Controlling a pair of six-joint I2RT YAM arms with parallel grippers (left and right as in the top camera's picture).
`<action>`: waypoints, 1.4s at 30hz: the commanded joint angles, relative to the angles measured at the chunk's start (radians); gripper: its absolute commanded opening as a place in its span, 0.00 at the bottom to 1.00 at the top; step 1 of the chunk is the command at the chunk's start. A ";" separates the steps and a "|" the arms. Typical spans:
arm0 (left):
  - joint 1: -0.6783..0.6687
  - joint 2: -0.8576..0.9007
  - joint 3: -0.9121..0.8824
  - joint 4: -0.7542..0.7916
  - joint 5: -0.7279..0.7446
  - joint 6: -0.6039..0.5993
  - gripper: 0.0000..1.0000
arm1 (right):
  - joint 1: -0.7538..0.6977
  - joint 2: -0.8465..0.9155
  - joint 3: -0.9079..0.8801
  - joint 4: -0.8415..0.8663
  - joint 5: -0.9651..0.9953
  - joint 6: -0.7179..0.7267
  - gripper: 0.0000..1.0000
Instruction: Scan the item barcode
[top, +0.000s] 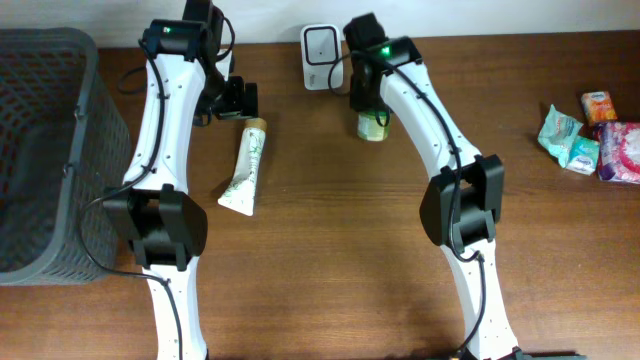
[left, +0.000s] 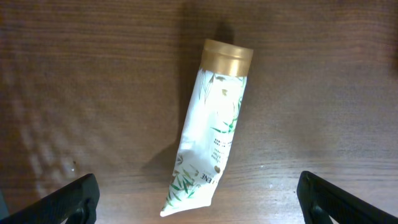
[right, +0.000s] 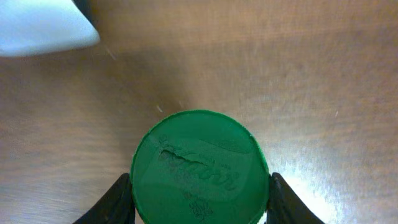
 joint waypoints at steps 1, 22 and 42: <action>0.008 -0.016 -0.004 0.012 -0.007 -0.009 0.99 | 0.031 -0.035 -0.091 -0.022 0.014 -0.010 0.48; 0.008 -0.016 -0.004 0.019 -0.003 -0.010 0.99 | -0.242 -0.072 -0.223 -0.135 -0.638 0.406 0.96; 0.008 -0.016 -0.004 0.019 -0.003 -0.009 0.99 | -0.245 -0.018 -0.195 -0.077 -0.622 0.316 0.52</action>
